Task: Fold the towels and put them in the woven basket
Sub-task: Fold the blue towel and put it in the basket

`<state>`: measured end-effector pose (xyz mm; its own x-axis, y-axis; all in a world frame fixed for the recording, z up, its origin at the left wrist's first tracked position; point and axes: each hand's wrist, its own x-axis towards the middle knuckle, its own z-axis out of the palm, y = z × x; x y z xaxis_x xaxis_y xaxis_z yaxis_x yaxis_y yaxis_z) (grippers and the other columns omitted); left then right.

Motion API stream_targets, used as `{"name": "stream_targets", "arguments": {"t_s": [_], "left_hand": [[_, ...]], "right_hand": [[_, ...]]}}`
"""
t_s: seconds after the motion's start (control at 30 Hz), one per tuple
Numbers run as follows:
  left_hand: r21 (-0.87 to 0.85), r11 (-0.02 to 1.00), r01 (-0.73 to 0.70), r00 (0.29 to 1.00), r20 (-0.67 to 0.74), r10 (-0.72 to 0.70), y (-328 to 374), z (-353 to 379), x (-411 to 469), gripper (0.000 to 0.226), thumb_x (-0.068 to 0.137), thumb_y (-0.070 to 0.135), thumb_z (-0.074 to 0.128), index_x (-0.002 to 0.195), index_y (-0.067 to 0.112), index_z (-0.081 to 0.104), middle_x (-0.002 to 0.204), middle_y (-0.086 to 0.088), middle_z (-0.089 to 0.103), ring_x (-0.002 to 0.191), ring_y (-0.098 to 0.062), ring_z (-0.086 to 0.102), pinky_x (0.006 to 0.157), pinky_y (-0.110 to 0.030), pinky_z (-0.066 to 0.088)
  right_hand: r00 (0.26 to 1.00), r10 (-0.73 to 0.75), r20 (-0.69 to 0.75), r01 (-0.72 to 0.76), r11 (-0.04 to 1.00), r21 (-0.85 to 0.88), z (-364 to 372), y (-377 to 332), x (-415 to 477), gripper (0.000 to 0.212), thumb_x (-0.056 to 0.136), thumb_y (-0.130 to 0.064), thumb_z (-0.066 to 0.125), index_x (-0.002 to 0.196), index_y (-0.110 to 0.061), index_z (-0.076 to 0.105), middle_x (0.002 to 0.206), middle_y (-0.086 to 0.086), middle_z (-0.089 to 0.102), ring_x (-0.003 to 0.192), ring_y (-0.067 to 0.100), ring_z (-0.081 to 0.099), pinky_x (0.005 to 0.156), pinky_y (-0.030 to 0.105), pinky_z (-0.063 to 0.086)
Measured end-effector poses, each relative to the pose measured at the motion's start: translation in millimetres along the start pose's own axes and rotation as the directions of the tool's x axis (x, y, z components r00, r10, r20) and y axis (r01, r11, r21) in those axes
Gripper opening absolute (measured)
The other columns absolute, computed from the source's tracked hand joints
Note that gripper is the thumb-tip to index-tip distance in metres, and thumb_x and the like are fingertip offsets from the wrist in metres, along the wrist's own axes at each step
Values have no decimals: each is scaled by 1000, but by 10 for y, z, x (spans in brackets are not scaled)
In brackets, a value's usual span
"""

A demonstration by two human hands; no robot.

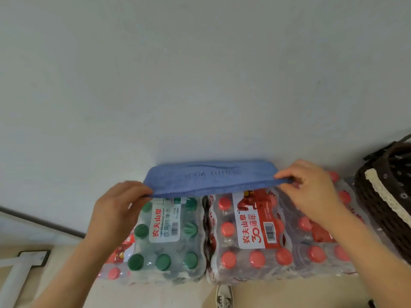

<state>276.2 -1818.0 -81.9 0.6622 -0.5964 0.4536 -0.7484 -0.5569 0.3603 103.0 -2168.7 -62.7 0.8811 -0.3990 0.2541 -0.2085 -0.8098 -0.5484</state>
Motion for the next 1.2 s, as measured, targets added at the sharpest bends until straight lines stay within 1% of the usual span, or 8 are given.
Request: {"name": "stream_targets", "arguments": {"t_s": [0.1,0.33,0.47,0.57,0.77,0.97,1.07,1.2], "left_hand": [[56,998,-36,981,193,24,-153,219,-463,19,86,36,52,89,26,68,91,10,66,74,-20,61,61,-39,52],[60,995,-85,924,379,56,-94,145,-700,18,80,31,53,80,23,69,80,10,63,66,-18,55,55,-33,51],[174,983,-50,829,556,-56,-34,50,-643,10,72,26,74,79,33,70,77,17,63,68,-12,55,52,-27,50],[230,970,-73,856,514,-58,133,18,-515,10,79,34,67,69,31,68,72,16,60,66,-10,49,53,-24,42],[219,968,-123,865,502,-3,359,496,-480,52,93,48,32,138,27,46,149,-6,41,134,-30,41,103,-47,42],[153,983,-98,821,571,-7,142,458,-723,57,95,60,23,144,34,31,157,1,23,144,-22,22,115,-44,22],[15,1000,16,881,473,-21,98,323,-764,44,94,58,28,118,30,53,143,0,42,130,-24,40,104,-42,41],[135,959,-249,891,420,172,143,118,-692,26,85,41,63,106,26,69,111,-3,62,97,-23,58,70,-38,58]], "right_hand": [[988,-59,146,72,993,-90,326,161,-456,26,67,7,78,86,-12,74,85,-5,60,73,10,58,69,22,52],[953,-43,301,138,944,-301,450,124,-836,33,60,0,84,85,-16,71,85,-4,61,76,18,61,62,28,51],[878,110,466,158,852,-499,312,-188,-702,28,79,-41,66,106,-35,61,108,-14,52,107,12,49,87,34,40],[904,68,423,110,918,-382,386,-430,-602,25,85,-44,58,105,-30,64,109,-12,53,109,12,49,89,32,41],[935,-23,354,155,925,-347,1147,-706,-647,59,91,-54,31,144,-30,36,153,5,34,142,25,30,106,48,36],[888,-86,452,304,848,-434,1077,-220,-846,61,94,-67,18,149,-42,17,159,-4,17,146,20,16,111,46,15],[882,-57,468,287,852,-438,880,0,-863,63,93,-69,14,150,-41,13,159,-5,16,146,20,16,113,48,26],[877,-153,456,322,891,-320,703,134,-829,57,91,-54,42,142,-28,39,150,2,39,135,21,42,98,42,48]]}}
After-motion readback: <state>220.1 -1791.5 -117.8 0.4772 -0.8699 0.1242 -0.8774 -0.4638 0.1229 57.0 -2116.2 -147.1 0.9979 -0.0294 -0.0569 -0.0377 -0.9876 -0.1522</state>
